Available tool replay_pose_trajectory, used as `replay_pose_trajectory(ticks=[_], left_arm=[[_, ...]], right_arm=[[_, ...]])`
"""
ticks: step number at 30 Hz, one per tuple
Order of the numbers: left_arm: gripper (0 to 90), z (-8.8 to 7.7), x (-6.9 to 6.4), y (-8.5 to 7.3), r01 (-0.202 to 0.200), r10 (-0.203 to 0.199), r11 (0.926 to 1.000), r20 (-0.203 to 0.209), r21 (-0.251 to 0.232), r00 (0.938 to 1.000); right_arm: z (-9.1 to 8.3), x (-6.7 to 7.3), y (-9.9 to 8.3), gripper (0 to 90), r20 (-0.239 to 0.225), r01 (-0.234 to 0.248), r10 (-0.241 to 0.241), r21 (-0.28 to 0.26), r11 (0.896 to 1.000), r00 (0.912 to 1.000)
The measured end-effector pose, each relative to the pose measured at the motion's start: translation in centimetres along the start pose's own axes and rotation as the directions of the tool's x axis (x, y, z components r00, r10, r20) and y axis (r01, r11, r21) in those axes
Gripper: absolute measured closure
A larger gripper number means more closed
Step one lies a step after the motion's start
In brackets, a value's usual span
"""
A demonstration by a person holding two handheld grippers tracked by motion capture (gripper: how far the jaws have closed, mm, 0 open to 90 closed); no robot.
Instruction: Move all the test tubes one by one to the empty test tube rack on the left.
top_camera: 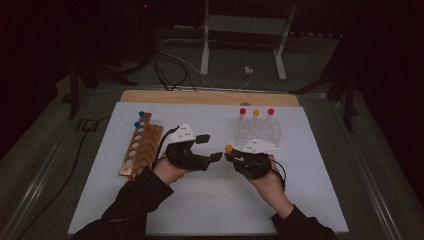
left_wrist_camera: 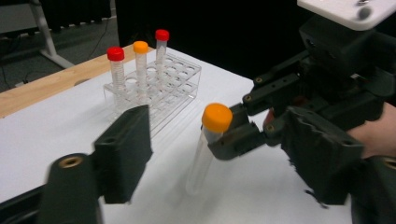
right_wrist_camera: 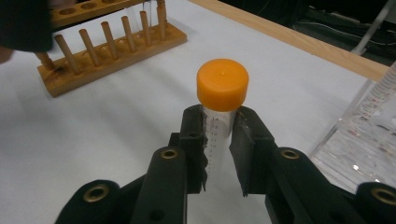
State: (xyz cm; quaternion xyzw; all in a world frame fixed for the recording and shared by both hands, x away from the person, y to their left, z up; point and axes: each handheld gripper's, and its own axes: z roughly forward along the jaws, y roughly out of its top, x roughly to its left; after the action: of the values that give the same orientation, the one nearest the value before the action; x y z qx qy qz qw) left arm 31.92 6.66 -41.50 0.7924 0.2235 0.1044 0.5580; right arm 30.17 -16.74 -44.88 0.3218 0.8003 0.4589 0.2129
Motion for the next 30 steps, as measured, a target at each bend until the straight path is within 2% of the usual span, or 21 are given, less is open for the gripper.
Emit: replay_pose_trajectory(ticks=[3,9,16,20,23,27,29,30], left_arm=[[35.6,0.8,-0.1,0.1,-0.012,0.012,0.9999,-0.003,0.007,0.9999],[43.0,2.2,-0.3,0.4,-0.024,0.024,0.9997,-0.013,0.011,0.9996],[56.4,3.4,-0.3,0.3,-0.051,0.051,0.9971,-0.008,0.057,0.9987],[64.4,3.8,-0.1,0.1,-0.037,0.036,0.9974,0.006,0.061,0.9993],[68.8,4.0,-0.3,0.0,-0.055,0.055,0.9951,0.005,0.082,0.9985],[71.5,4.0,-0.4,0.1,-0.079,0.080,0.9931,-0.013,0.087,0.9967],[71.7,3.9,-0.4,0.3,-0.076,0.077,0.9937,-0.017,0.082,0.9969],[71.7,3.7,-0.4,0.4,-0.085,0.088,0.9930,-0.036,0.082,0.9954]], right_arm=[[0.1,0.1,0.0,74.6,-0.005,0.000,0.000,0.002,1.000,1.0000],[0.0,0.2,0.0,74.6,-0.011,0.002,-0.002,-0.001,1.000,0.9999],[0.0,0.2,0.0,74.6,-0.014,0.003,-0.003,0.000,1.000,0.9999],[-0.1,0.2,0.1,74.6,-0.012,0.007,-0.007,-0.005,1.000,0.9999],[-0.1,0.2,0.1,74.6,-0.011,0.004,-0.004,-0.003,1.000,0.9999],[0.0,0.1,0.0,74.5,-0.015,-0.004,0.004,-0.002,1.000,0.9999],[-0.1,0.0,0.1,73.3,-0.027,-0.017,0.017,-0.008,1.000,0.9995],[-0.1,-0.1,0.1,70.2,-0.033,-0.023,0.022,-0.014,1.000,0.9992]])
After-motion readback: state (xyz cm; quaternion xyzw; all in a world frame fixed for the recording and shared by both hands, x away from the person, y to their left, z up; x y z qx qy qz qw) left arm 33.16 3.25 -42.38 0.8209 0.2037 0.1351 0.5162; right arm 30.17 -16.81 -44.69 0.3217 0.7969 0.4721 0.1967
